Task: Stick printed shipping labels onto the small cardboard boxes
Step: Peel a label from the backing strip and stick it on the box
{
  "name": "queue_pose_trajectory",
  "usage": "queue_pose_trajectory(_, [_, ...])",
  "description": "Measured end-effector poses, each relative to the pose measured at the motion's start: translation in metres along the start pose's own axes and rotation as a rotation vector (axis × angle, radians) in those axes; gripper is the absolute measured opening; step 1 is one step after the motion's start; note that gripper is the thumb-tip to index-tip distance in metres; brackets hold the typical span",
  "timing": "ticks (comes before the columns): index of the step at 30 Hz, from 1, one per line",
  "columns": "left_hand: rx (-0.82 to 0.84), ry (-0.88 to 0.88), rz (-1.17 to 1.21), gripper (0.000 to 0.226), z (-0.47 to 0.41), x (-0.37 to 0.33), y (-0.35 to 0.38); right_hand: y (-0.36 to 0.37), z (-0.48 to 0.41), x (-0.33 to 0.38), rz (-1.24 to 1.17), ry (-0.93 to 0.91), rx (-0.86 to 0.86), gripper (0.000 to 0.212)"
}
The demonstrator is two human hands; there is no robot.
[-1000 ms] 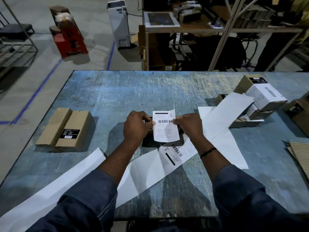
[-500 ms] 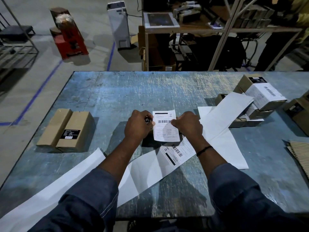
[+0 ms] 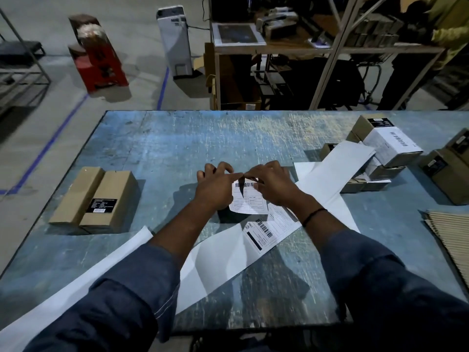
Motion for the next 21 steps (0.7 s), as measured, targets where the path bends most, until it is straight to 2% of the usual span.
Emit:
queue_pose_trajectory(5, [0.142, -0.005, 0.012, 0.043, -0.013, 0.001, 0.011, 0.002, -0.011, -0.008, -0.088, 0.006, 0.169, 0.039])
queue_pose_trajectory(8, [0.251, -0.003, 0.017, 0.048, -0.014, 0.005, 0.006, 0.000, -0.015, -0.012, -0.134, 0.014, 0.259, 0.035])
queue_pose_trajectory(13, [0.313, -0.012, 0.125, 0.042, -0.013, 0.018, 0.004, -0.003, -0.019, -0.020, -0.202, 0.019, 0.354, 0.031])
queue_pose_trajectory(21, [0.170, -0.125, 0.334, 0.038, -0.013, 0.049, 0.027, -0.002, -0.012, -0.039, -0.365, 0.104, 0.203, 0.028])
Point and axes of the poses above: each hand's wrist, its own z-axis away from the middle knuckle, its own y-axis out of the palm, x = y × z, the point moved 5 cm from there along -z, towards the middle knuckle, and after that the axes turned 2 degrees about -z, right-handed, at the moved point
